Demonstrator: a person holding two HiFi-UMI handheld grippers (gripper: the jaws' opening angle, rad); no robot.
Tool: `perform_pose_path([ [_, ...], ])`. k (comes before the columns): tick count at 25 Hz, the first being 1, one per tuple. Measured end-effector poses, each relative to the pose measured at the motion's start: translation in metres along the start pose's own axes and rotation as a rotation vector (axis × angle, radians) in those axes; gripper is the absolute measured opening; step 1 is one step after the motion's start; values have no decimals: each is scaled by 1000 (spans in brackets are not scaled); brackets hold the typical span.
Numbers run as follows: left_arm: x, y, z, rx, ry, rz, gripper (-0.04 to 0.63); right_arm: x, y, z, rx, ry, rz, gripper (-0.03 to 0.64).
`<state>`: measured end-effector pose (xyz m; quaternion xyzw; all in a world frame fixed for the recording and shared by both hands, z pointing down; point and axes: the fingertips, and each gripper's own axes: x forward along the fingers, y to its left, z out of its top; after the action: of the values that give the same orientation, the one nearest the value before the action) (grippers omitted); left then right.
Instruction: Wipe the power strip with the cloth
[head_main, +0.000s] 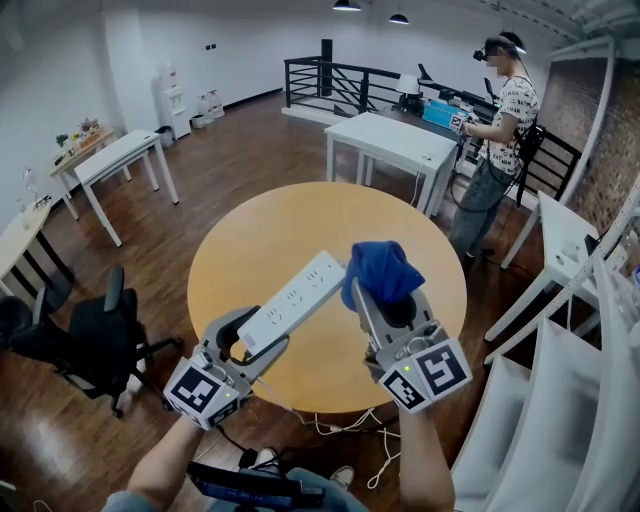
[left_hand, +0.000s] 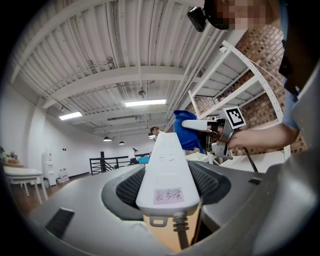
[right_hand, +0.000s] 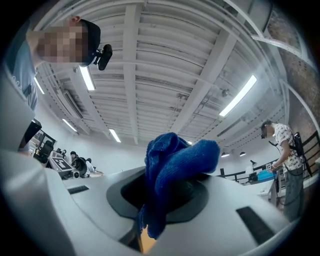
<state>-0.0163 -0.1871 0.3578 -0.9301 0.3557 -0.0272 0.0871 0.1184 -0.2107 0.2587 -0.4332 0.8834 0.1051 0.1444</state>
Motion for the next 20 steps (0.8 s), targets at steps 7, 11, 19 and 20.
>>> perform_pose_path([
  [7,-3,-10,-4,54,15,-20,282,2,-11,7,-20,-4,-25,60],
  [11,-3,-19,-8,95,31,-33,282,4,-17,12,-39,5,-33,60],
  [19,-1,-35,-13,151,61,-75,282,22,-15,7,-80,43,-14,60],
  [20,0,-37,-13,158,63,-78,282,25,-16,7,-78,45,-13,60],
])
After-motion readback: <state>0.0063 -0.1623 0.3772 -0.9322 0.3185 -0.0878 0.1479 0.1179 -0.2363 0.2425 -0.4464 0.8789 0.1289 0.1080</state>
